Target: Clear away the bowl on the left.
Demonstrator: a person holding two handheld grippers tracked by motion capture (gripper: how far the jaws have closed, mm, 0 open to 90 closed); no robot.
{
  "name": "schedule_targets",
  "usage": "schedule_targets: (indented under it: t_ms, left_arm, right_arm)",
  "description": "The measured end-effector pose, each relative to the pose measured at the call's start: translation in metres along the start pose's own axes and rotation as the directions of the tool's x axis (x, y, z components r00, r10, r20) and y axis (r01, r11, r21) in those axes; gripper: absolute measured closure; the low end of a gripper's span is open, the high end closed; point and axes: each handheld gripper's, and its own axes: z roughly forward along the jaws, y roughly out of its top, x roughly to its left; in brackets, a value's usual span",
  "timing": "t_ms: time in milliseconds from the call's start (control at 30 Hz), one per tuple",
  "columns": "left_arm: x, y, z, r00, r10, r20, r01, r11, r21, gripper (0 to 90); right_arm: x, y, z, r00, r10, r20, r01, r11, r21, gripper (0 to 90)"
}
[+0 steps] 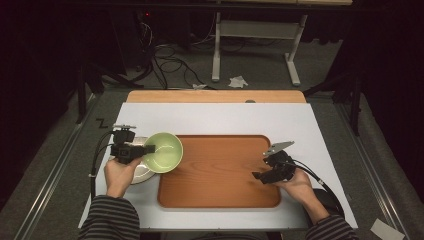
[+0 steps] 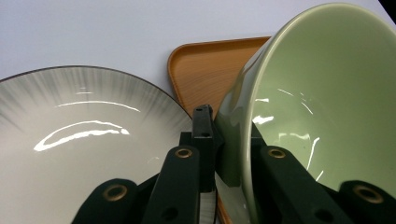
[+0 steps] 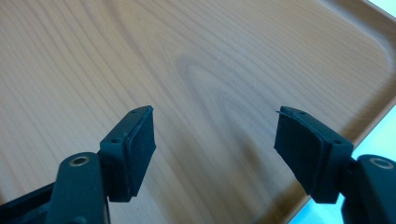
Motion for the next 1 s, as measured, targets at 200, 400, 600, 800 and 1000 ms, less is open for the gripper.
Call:
schedule_targets:
  t_ms: [200,400,600,800,1000]
  left_arm:
    - [-0.009,0.001,0.003,0.9996,0.024,0.013,-0.024,0.9997,0.007,82.9]
    - [-0.021,0.003,0.011,0.9980,0.054,0.035,-0.055,0.9981,0.029,82.9]
    - [-0.033,0.006,0.021,0.9946,0.085,0.059,-0.088,0.9946,0.054,82.9]
    - [-0.041,0.008,0.028,0.9920,0.102,0.075,-0.107,0.9920,0.068,82.9]
    - [-0.047,0.011,0.034,0.9900,0.107,0.092,-0.114,0.9908,0.074,82.9]
  right_arm:
    - [0.000,0.000,0.000,1.0000,0.000,0.003,0.000,1.000,0.001,30.3]
    - [0.000,0.000,0.000,1.0000,-0.001,0.000,0.001,1.000,0.003,30.3]
    - [0.000,0.000,-0.001,1.0000,0.006,0.003,-0.006,1.000,0.001,30.3]
    - [-0.001,0.000,-0.001,1.0000,0.009,0.005,-0.009,1.000,0.001,30.3]
    - [-0.001,0.000,0.000,1.0000,0.003,0.001,-0.003,1.000,-0.002,30.2]
